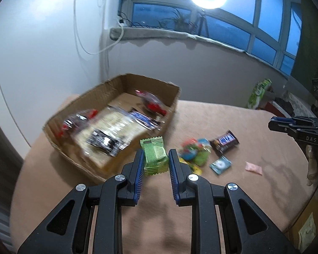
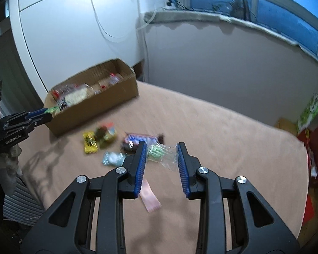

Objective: Organize snacks
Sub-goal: 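Carry both candies into the cardboard box and open both tools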

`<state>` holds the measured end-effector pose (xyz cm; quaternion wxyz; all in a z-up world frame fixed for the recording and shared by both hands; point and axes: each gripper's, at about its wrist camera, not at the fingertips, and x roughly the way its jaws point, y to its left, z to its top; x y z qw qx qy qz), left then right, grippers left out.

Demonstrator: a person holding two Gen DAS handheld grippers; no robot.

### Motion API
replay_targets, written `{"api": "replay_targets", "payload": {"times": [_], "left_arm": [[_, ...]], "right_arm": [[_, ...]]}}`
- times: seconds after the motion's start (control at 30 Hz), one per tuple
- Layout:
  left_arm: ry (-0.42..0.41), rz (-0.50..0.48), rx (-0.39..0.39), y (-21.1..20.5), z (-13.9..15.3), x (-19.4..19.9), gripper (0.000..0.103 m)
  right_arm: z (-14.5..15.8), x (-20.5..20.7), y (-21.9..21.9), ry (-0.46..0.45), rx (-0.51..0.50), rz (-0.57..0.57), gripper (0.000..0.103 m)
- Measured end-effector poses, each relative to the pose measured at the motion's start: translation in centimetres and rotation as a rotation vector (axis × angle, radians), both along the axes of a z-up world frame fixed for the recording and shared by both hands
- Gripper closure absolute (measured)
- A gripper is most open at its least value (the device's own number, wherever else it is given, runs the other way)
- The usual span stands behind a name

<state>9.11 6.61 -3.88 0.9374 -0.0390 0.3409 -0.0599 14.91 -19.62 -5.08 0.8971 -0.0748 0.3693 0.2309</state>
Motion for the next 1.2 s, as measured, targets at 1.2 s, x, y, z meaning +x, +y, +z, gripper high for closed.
{"api": "replay_targets", "payload": {"times": [1.2], "left_arm": [[0.009, 0.112, -0.035, 6.7, -0.6, 4.0, 0.082]], "right_arm": [[-0.2, 10.9, 20.3, 0.084, 0.038, 0.208, 0.072]]}}
